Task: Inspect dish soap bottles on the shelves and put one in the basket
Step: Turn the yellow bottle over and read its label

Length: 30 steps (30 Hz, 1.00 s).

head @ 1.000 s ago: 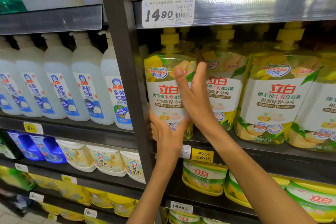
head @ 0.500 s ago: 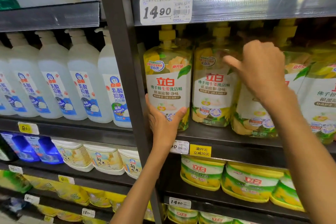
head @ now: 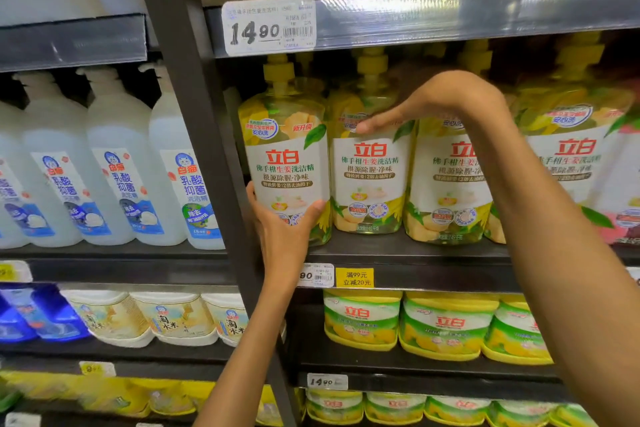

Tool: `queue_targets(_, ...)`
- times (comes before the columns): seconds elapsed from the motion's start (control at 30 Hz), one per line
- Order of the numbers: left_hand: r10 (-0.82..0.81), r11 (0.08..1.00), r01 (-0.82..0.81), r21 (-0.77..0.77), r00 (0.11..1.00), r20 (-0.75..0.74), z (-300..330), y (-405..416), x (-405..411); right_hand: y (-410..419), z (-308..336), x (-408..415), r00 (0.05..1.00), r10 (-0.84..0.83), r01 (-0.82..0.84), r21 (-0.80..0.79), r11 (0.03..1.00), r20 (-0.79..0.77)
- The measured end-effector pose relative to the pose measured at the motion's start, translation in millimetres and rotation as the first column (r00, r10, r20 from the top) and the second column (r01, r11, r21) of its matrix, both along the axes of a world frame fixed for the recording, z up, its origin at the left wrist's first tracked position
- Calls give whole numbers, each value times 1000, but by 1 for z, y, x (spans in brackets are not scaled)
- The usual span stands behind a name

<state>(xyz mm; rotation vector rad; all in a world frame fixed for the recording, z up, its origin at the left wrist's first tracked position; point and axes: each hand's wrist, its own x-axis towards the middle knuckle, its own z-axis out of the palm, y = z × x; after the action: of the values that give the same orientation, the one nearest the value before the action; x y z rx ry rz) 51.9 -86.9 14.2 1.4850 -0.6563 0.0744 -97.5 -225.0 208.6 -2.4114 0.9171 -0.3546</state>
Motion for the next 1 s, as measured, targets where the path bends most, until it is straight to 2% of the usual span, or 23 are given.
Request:
queue_targets(0.03,-3,1000,3,6,1000,2,0,0,0,3,2,-1,1000,5,-6,33,999,17)
queue_targets(0.13,13,999,-13,49,1000,4,3,-1,-4,0,0,-7,992,-49,6,-344,939,-116)
queue_targets(0.17,24,997,-24,76,1000,1,5,-1,-5,1,-1,-7,991,-52,-2,-397,918,-127)
queue_targets(0.3,124,970,-119,214,992,-11,8,1,-22,6,4,-4,983,43,-107,-368,924,-178)
queue_targets(0.37,200,967,-218,129,970,142,4,3,-45,15,1,-9,994,44,-80,-386,919,-102)
queue_targets(0.43,95,995,-97,-2,963,251,-5,2,-72,23,-8,-12,998,56,-37,-377,925,39)
queue_targets(0.47,12,1000,-8,-17,968,249,-9,2,-82,26,-13,-13,994,52,-14,-362,932,95)
queue_targets(0.57,-160,986,163,-25,982,95,-11,-4,-88,34,-27,-15,970,67,35,-405,914,234)
queue_targets(0.67,-138,990,135,37,983,117,-9,-7,-86,41,-41,-17,925,92,105,-480,871,370)
queue_targets(0.73,-144,989,141,35,985,100,-8,-7,-85,41,-48,-16,886,85,147,-451,880,455)
queue_targets(0.9,-160,984,166,-62,983,92,-4,-6,-81,37,-63,-11,859,84,154,-412,898,506)
queue_targets(1.0,-168,977,174,-122,984,54,-1,-5,-84,41,-70,-9,805,113,113,-339,934,582)
